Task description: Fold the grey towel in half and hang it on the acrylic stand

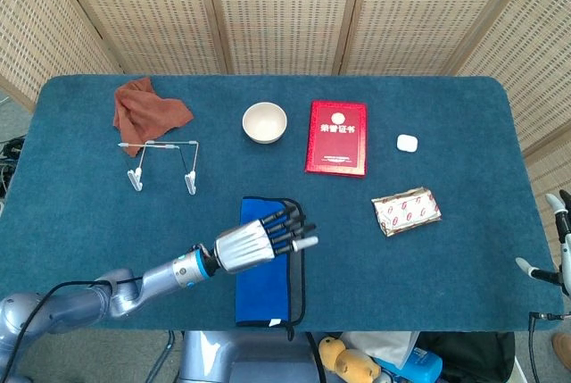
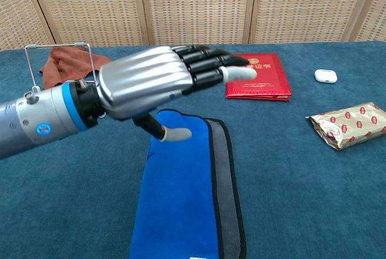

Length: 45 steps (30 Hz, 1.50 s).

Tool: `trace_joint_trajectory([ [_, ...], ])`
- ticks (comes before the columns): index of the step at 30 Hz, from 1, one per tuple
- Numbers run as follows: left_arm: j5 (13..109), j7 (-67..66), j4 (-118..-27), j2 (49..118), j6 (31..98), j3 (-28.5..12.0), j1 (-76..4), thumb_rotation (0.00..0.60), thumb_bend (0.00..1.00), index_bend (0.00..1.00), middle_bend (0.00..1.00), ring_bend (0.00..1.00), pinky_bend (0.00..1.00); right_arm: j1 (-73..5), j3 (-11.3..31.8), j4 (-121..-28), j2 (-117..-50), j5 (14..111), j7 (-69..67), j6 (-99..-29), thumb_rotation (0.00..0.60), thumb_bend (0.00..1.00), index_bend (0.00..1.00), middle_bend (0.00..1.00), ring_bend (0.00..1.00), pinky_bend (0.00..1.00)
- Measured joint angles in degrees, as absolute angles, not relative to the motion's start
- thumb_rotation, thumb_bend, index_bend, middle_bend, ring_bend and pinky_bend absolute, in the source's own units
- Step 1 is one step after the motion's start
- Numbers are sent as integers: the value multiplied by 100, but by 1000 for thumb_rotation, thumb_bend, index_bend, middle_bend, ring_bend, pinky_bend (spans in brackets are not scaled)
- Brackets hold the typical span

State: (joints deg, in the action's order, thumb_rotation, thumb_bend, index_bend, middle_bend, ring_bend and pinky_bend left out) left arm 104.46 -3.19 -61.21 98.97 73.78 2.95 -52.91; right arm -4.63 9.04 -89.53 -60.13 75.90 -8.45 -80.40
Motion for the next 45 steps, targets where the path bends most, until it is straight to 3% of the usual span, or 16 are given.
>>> trace_joint_trajectory([
  [9, 8718, -417, -6707, 9352, 5755, -373, -5253, 600, 287, 0, 0, 0, 84, -500, 915, -8929, -6038, 7510, -800, -7950, 600, 0, 0, 0, 0, 0],
  [18, 7515, -657, -6849, 9408, 4978, -808, -5254, 600, 291, 29, 0, 0, 71, -546, 915, -8905, -6078, 7458, -706, -7869, 600, 0, 0, 0, 0, 0],
  [23, 6842, -1201, -6913, 9541, 4760, -979, -5271, 600, 295, 78, 0, 0, 75, -555, 921, -8880, -6086, 7422, -709, -7838, 600, 0, 0, 0, 0, 0],
  [31, 5746, -1843, -7086, 9769, 4547, -1188, -5321, 600, 292, 303, 0, 0, 66, -573, 929, -8836, -6089, 7380, -748, -7777, 600, 0, 0, 0, 0, 0],
  [45, 4632, -2772, -7030, 10116, 4749, -1371, -5560, 600, 306, 311, 0, 0, 62, -593, 937, -8788, -6088, 7337, -794, -7711, 600, 0, 0, 0, 0, 0],
])
